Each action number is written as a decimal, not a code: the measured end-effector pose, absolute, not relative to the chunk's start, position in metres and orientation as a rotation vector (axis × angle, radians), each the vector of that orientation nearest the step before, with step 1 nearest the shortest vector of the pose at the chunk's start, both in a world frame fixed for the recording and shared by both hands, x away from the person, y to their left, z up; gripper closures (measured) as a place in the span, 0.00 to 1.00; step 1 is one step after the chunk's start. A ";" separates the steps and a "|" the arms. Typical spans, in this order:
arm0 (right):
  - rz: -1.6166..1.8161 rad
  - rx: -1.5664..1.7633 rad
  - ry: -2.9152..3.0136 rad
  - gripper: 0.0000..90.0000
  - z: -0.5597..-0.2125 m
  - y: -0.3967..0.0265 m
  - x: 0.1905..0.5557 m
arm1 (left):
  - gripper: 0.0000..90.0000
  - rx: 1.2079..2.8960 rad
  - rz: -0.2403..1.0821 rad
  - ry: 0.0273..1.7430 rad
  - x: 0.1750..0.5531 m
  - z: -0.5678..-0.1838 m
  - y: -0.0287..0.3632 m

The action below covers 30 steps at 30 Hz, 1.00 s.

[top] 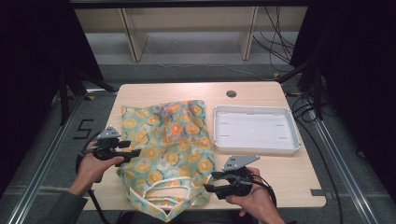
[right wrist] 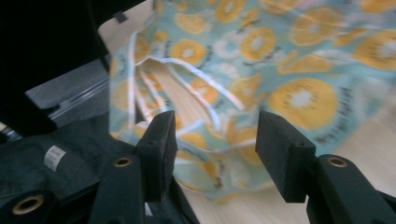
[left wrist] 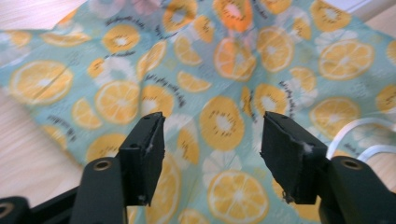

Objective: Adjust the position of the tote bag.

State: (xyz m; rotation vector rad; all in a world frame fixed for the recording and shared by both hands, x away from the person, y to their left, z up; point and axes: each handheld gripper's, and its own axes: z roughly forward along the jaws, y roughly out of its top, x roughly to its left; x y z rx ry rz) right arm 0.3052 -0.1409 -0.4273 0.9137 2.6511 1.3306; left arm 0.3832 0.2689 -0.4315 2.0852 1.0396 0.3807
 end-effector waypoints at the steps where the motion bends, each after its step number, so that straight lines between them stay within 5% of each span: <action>1: 1.340 0.898 2.675 0.54 -0.428 -0.137 0.305 | 0.42 2.093 0.383 1.038 0.381 -0.433 0.270; 24: 1.079 0.437 3.028 0.49 -0.484 -0.054 0.305 | 0.40 2.080 0.424 1.021 0.337 -0.437 0.277; 26: 1.028 0.365 3.035 0.58 -0.486 -0.053 0.307 | 0.40 2.081 0.431 1.003 0.335 -0.439 0.276; 30: 0.992 0.257 3.056 0.91 -0.486 -0.052 0.305 | 0.39 2.091 0.411 0.992 0.330 -0.438 0.273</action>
